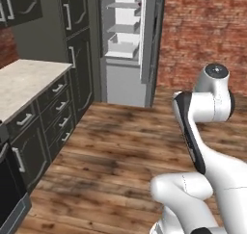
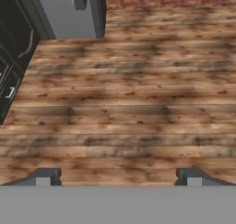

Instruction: Take the cheese, chicken drumstick, and bell pepper from the fridge and place them on the plate on the dining counter to create an appetizer plate.

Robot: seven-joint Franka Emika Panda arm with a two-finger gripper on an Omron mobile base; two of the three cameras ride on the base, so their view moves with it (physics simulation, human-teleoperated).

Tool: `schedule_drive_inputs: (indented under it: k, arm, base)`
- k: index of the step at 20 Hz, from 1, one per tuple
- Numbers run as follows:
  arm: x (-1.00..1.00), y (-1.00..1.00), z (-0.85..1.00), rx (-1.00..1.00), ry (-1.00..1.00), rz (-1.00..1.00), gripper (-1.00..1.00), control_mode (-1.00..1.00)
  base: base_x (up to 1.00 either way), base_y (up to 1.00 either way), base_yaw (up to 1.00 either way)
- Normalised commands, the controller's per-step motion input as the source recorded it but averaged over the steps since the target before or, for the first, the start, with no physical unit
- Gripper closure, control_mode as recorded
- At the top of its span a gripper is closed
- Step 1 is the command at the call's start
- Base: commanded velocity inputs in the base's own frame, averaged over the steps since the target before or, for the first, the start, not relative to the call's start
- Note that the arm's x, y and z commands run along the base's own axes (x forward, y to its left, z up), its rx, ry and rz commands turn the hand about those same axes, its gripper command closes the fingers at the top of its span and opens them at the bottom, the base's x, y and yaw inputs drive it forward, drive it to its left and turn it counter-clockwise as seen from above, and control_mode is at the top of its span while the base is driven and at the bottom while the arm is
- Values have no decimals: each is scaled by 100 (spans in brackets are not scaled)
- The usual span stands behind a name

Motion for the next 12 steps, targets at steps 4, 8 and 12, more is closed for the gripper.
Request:
schedule_drive_inputs:
  k: [4, 8, 12]
  arm:
    - [0, 0, 0, 0, 0, 0, -100, 100]
    - [0, 0, 0, 0, 0, 0, -100, 100]
    - [0, 0, 0, 0, 0, 0, -100, 100]
  base:
    - [100, 4, 4]
    - [100, 16, 2]
    - [100, 43, 0]
